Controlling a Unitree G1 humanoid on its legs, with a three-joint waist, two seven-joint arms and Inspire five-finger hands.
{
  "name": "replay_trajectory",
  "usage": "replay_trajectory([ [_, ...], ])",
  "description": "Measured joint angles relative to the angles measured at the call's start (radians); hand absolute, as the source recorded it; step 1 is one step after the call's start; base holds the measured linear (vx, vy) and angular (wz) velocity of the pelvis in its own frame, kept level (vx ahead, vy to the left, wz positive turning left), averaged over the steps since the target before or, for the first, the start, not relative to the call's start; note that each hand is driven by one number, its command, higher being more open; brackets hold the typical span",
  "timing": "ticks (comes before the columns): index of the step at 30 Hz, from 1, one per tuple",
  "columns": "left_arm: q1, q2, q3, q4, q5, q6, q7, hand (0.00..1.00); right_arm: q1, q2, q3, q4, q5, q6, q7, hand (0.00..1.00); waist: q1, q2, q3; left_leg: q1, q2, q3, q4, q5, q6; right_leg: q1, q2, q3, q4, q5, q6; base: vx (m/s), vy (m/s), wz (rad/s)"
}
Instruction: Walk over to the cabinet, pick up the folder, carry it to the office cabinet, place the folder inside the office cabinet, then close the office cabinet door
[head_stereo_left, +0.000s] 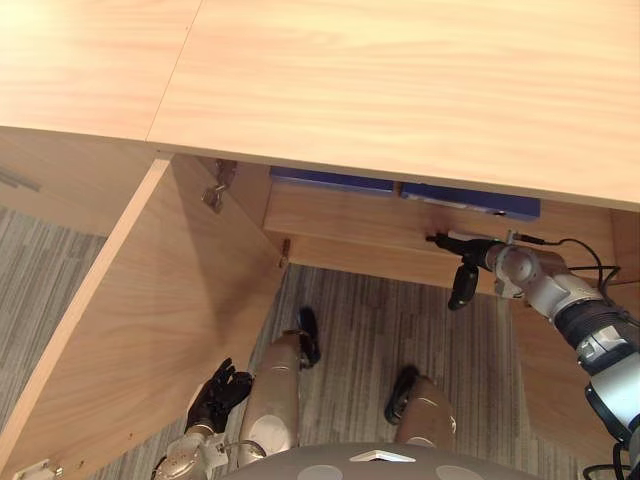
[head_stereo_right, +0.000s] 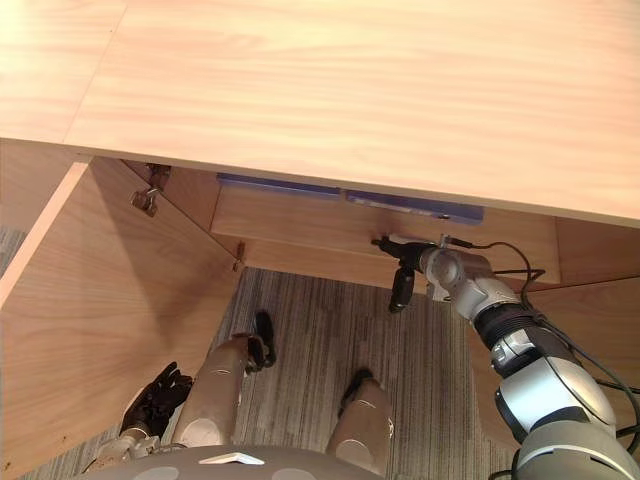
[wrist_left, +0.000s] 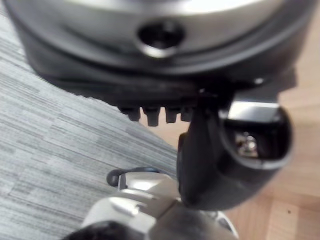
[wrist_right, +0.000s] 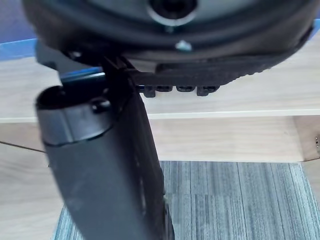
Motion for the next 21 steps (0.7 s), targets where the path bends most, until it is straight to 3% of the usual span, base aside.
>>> replay_trajectory([
  [4, 0.0, -0.002, 0.001, 0.001, 0.0, 0.0, -0.001, 1.0, 0.0, -0.013, -0.006, -0.011, 0.012, -0.003, -0.001, 1.0, 0.001, 0.0, 0.0, 0.0, 0.001, -0.001, -0.003, 0.002, 0.0, 0.003, 0.002, -0.005, -0.007, 0.001, 0.001, 0.02, -0.032, 0.0],
  [13, -0.001, -0.049, 0.038, -0.001, 0.0, -0.002, 0.039, 1.0, -0.086, 0.098, -0.316, 0.001, -0.001, 0.027, -0.308, 1.0, -0.001, 0.002, 0.001, 0.012, 0.001, -0.002, -0.019, 0.009, 0.002, 0.02, 0.009, -0.011, -0.03, 0.015, 0.0, 0.0, -0.002, 0.0],
  [17, -0.001, -0.052, 0.042, -0.011, 0.0, -0.001, 0.052, 1.0, -0.083, 0.178, -0.328, 0.006, 0.0, 0.03, -0.327, 1.0, -0.002, 0.002, 0.001, 0.048, 0.0, -0.011, -0.055, 0.02, -0.008, 0.068, 0.021, -0.03, -0.074, 0.026, -0.005, 0.02, -0.03, 0.04],
  [21, -0.014, -0.052, 0.038, -0.038, 0.037, 0.0, 0.056, 1.0, -0.004, 0.322, -0.267, 0.029, -0.002, 0.03, -0.284, 1.0, -0.003, 0.0, 0.0, 0.138, -0.001, -0.004, -0.175, 0.069, -0.028, 0.152, 0.063, -0.05, -0.19, 0.068, -0.017, 0.05, -0.056, -0.07],
])
